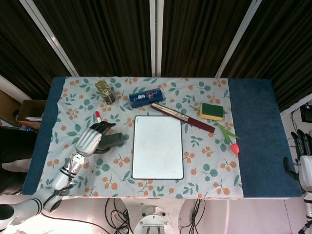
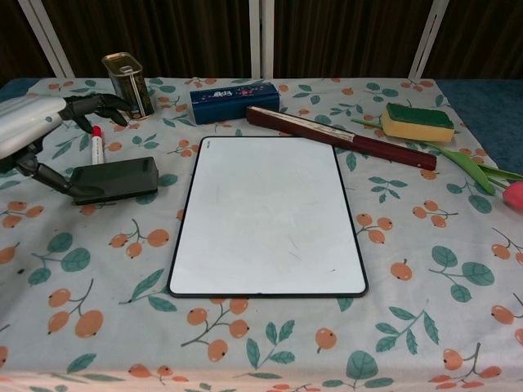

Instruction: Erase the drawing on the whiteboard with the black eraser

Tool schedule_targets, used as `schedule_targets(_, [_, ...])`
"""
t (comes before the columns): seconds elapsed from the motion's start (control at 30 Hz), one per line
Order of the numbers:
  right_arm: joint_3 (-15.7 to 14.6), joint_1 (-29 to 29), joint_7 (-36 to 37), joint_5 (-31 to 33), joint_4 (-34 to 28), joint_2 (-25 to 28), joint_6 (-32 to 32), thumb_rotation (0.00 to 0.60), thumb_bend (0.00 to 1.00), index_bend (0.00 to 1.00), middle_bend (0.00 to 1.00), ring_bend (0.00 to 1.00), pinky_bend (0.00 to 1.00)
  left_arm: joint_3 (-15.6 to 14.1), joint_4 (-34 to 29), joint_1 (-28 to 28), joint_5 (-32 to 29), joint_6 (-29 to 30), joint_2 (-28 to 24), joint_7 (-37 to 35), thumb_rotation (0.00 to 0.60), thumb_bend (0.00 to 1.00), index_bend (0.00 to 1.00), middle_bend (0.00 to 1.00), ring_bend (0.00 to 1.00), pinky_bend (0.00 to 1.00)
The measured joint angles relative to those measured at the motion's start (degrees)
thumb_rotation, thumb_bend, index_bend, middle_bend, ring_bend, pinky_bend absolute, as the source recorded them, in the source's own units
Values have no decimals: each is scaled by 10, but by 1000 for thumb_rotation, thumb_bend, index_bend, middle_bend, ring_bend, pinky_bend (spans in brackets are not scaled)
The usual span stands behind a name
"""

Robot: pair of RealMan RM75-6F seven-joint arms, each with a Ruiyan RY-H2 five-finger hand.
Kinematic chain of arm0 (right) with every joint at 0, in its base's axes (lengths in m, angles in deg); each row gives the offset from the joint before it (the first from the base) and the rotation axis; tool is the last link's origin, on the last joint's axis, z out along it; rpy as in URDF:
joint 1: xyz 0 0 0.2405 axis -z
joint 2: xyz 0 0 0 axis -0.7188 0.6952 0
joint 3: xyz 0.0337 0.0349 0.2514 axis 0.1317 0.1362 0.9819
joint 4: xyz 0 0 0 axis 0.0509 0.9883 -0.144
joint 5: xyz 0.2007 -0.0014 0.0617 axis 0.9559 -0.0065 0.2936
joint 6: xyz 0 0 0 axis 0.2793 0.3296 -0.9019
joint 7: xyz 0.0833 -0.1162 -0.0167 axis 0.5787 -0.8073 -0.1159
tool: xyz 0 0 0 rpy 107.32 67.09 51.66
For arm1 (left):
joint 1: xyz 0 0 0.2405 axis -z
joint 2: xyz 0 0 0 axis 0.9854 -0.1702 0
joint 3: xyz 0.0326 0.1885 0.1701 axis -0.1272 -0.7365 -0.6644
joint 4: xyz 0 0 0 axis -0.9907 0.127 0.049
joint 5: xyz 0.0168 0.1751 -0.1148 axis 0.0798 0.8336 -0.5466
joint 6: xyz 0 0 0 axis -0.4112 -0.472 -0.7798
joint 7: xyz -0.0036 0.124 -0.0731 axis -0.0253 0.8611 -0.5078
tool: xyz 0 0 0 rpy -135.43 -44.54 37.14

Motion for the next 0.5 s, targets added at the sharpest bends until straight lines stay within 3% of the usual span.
schedule_targets(0.17, [-4,-1,5,-10,8,-1,0,600,366,0,0,0,0,8,-119,-24,-13,26,-74,71,463,92,152,180,111,210])
schedule_targets(0.3, [-8,-3,6,-17,18,-3,-1,600,351,0,0,0,0,11,-243,-57,-45,42,-170,143,371,91,160,165,104,208])
schedule_targets(0.4, [-10,-5,-1,-21,24,-4,-4,600,343,0,0,0,0,10,-317,-89,-72,52,-243,184,344,92,160,163,103,208])
schedule_targets(0.5, [-11,-10,-8,-25,26,-7,-9,600,341,0,0,0,0,4,-348,-124,-94,60,-292,209,346,91,160,163,104,207])
